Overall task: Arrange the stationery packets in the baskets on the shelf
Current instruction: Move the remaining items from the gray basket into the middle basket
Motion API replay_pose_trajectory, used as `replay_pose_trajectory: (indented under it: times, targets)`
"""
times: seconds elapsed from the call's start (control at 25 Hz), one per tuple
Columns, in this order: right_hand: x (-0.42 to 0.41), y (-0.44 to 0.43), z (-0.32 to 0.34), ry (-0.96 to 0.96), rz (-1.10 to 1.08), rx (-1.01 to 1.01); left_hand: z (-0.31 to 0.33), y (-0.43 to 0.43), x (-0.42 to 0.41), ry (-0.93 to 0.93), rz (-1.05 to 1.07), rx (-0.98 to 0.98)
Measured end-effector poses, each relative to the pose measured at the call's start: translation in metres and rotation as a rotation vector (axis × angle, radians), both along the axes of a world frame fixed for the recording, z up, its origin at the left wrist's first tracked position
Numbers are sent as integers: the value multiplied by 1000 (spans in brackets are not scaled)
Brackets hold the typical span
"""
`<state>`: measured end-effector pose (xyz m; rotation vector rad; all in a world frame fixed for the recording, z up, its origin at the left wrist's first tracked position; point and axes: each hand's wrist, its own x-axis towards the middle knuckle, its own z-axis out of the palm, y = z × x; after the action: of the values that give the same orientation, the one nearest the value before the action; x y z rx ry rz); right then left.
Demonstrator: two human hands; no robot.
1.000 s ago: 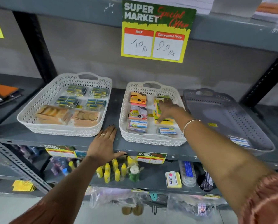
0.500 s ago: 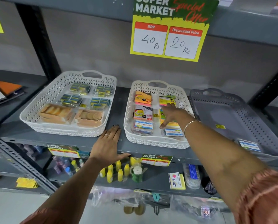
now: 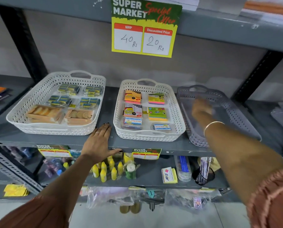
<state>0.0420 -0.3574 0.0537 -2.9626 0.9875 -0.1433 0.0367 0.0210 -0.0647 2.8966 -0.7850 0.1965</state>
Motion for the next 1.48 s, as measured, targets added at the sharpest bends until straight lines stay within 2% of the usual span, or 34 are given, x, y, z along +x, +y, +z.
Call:
replay_pose_trajectory:
  times: [0.16, 0.28, 0.4, 0.64, 0.76, 0.96, 1.04, 1.12, 1.2, 1.28, 1.36, 1.48]
  targets:
    - [-51, -45, -18, 329, -225, -49, 0, 0, 0, -6, 2, 13]
    - [-63, -57, -26, 529, -225, -87, 0, 0, 0, -8, 7, 6]
    - [-66, -61, -29, 605, -189, -155, -1, 0, 0, -2, 7, 0]
    - [-65, -65, -34, 652, -144, -238, -2, 0, 1, -9, 9, -7]
    - [-63, -63, -31, 609, -112, -293, -3, 0, 1, -10, 10, 2]
    - [-25, -21, 19, 331, -83, -207, -2, 0, 0, -20, 9, 6]
    - [-6, 11, 41, 114, 75, -201, -2, 0, 0, -20, 7, -2]
    - [8, 45, 54, 16, 297, -139, -2, 0, 0, -21, 10, 4]
    - [11, 72, 53, 60, 494, -16, -1, 0, 0, -20, 11, 10]
    - [9, 88, 39, 201, 616, 43, -1, 0, 0, -14, 9, 9]
    - [4, 98, 18, 336, 655, 39, -1, 0, -1, -12, 8, 5]
    - [-2, 103, -8, 413, 665, -13, 0, 0, -1, -19, 3, 6]
